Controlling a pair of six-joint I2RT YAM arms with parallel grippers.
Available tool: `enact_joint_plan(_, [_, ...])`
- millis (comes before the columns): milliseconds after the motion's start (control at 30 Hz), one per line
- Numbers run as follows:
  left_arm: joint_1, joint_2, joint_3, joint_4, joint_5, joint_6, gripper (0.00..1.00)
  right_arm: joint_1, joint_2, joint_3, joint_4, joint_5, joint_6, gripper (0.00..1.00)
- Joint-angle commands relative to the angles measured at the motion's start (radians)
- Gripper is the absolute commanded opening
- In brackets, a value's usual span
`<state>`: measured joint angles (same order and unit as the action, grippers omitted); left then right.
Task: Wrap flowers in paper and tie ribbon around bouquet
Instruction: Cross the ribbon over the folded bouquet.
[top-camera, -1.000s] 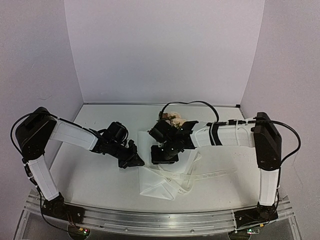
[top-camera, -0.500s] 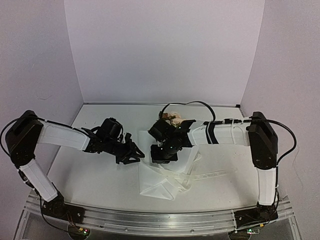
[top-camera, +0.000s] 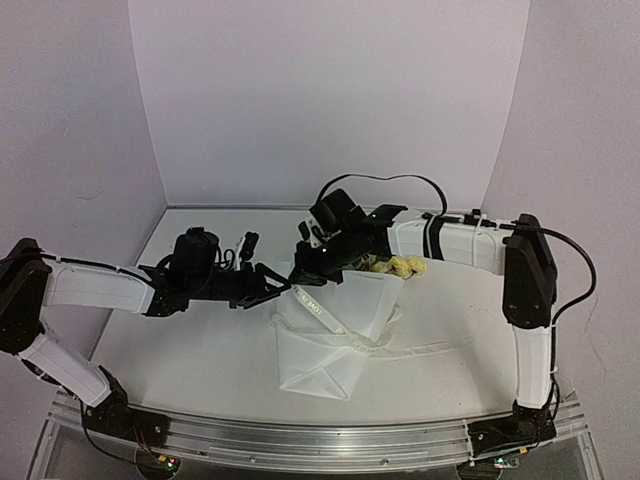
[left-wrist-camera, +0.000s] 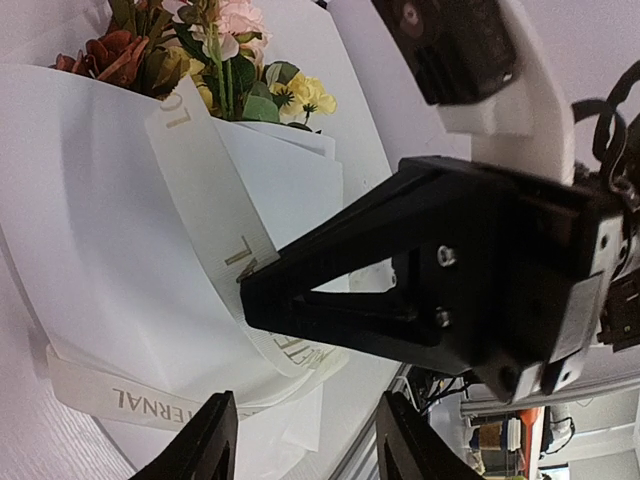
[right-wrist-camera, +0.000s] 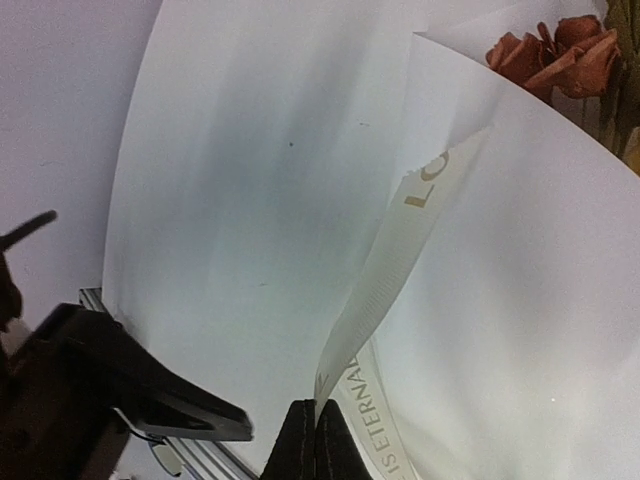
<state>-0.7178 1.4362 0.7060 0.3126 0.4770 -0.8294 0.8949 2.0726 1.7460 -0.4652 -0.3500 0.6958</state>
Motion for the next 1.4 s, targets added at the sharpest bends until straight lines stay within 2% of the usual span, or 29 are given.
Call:
enact_joint_plan(0, [0.006,0.060,-0.029,0.214,0.043,0.046,0.52,-0.016,0.056,0.072,0.079,-0.155,0.062,0.00])
enact_joint_plan(100, [0.005,0.105,-0.031,0.316,0.069,0.024,0.55,-0.016,0.076,0.085,0.105,-0.197,0.099,0.00])
enact_joint_plan(400, [0.005,0.177,-0.025,0.395,0.042,0.000,0.56,-0.023,0.059,0.051,0.152,-0.239,0.146,0.00])
enact_joint_plan(467, [0.006,0.185,-0.036,0.441,0.037,-0.008,0.54,-0.027,0.052,0.038,0.154,-0.248,0.153,0.02])
enact_joint_plan(600, [0.004,0.215,-0.053,0.531,0.028,-0.049,0.39,-0.037,0.030,0.011,0.154,-0.258,0.154,0.06])
enact_joint_plan(667, [0.004,0.233,-0.058,0.566,0.022,-0.073,0.25,-0.042,0.007,-0.016,0.154,-0.242,0.149,0.15])
enact_joint_plan(700, [0.004,0.237,-0.061,0.578,0.014,-0.083,0.17,-0.043,-0.006,-0.037,0.154,-0.224,0.150,0.22])
enact_joint_plan(833, [0.004,0.215,-0.078,0.556,-0.049,-0.085,0.02,-0.043,-0.110,-0.145,0.140,-0.102,0.149,0.50])
enact_joint_plan(933, [0.004,0.179,-0.078,0.477,-0.118,-0.072,0.00,-0.043,-0.228,-0.263,0.113,0.026,0.152,0.68])
enact_joint_plan(1000, [0.004,0.155,-0.077,0.435,-0.159,-0.074,0.00,-0.043,-0.337,-0.367,0.085,0.152,0.182,0.75])
enact_joint_plan(1200, [0.002,0.112,-0.080,0.351,-0.232,-0.117,0.00,-0.042,-0.585,-0.741,-0.005,0.428,0.360,0.75])
enact_joint_plan(1300, [-0.001,0.103,-0.069,0.322,-0.235,-0.118,0.00,-0.042,-0.652,-0.860,-0.068,0.530,0.441,0.67])
enact_joint_plan(1367, [-0.005,0.097,-0.058,0.299,-0.238,-0.114,0.00,-0.043,-0.672,-0.900,-0.116,0.581,0.471,0.67])
